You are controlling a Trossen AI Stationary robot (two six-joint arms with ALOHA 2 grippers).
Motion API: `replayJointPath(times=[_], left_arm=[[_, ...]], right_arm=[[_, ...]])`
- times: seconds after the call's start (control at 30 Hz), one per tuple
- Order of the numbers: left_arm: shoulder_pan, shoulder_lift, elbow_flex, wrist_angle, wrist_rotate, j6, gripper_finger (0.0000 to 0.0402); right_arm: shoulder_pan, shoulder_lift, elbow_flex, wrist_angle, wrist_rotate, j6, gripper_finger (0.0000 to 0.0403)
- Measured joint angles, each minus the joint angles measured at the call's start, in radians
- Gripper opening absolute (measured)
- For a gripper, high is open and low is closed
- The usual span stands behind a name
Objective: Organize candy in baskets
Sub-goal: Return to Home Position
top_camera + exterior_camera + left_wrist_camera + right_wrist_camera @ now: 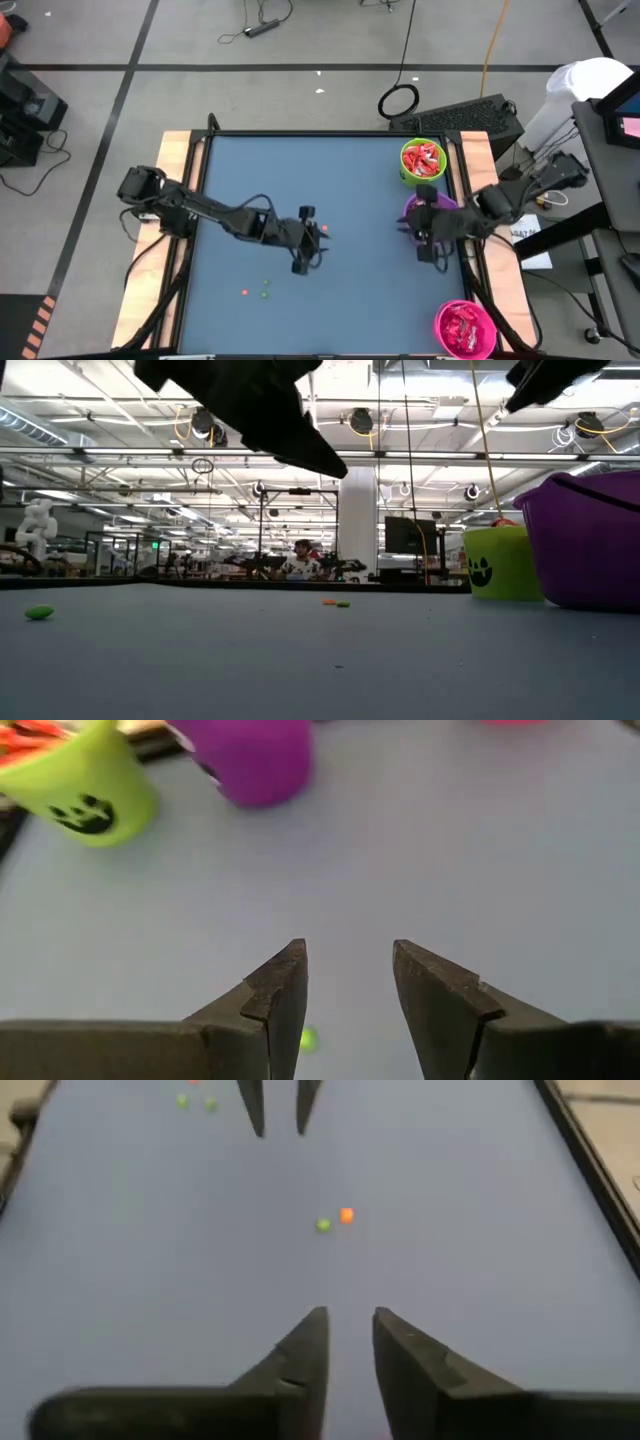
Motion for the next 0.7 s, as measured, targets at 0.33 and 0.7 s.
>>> replayJointPath(times=[0.33,0.7], left_arm=[[0.117,-0.190,-0.244,0.274,0.067,-0.003,0.0157],[0.136,-0.460,-0.611,0.618,0.065,-0.122,0.0157]], right_arm=[[-0.290,-0.276,-0.397,0.570,-0.310,-0.226,0.0003],[-0.351,-0.508,-0.749,1.012,-0.375,-0.298,0.0006]])
